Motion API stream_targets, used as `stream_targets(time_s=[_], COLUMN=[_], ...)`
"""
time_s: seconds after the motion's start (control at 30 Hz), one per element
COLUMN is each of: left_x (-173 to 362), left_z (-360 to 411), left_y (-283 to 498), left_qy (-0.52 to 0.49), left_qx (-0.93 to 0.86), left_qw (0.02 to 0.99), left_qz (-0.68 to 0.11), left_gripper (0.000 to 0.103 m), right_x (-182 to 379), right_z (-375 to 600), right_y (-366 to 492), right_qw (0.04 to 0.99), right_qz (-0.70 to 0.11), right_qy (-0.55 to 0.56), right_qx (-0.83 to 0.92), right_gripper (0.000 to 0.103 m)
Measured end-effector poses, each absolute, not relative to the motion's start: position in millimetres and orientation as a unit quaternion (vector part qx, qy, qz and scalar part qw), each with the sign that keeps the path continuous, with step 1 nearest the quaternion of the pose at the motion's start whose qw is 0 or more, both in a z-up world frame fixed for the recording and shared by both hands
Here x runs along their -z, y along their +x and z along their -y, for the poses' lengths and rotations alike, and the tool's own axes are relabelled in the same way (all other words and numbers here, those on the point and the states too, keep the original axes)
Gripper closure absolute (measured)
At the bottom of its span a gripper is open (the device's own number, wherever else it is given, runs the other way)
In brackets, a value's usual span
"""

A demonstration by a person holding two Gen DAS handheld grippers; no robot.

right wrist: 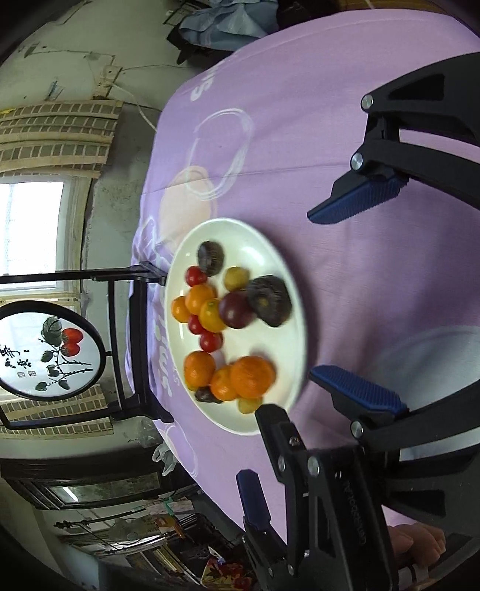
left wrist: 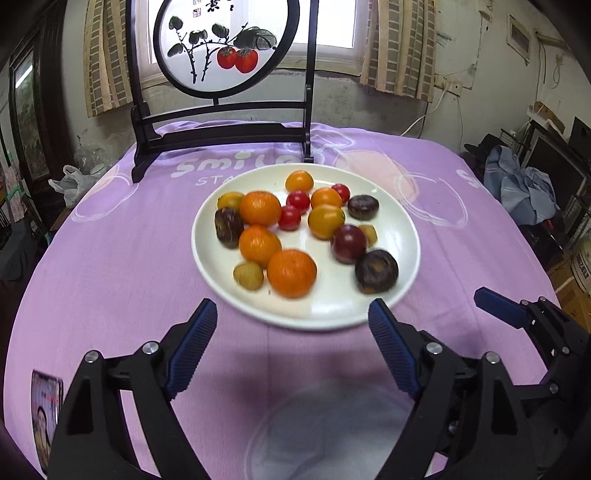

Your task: Organize fruits

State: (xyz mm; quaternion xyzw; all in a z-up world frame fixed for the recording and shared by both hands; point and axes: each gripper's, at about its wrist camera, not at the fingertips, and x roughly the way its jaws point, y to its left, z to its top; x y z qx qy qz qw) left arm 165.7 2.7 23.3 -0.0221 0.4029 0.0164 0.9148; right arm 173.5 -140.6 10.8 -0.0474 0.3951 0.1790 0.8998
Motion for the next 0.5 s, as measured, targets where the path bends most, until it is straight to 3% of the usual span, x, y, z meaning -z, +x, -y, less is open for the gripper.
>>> stream_targets(time_s=[0.17,0.5], left_x=[-15.7,-0.5], left_z=[1.5,-5.9], left_y=[125.5,82.6], left_qy=[-0.008,-0.025], left_qx=[-0.017,-0.016], left_qw=[0.915,0.907], left_qz=[-0.404,-0.421], left_gripper=[0.014,0.014], right_x=[-0.4,6.0], right_z=[142.6,142.5], right_y=[142.3,93.7], right_qw=[0.895,0.897], right_qz=[-0.407,-0.402], right_qy=[-0.045,-0.059], right_qx=[-0.178,-0.174], right_gripper=[0.011,0.01])
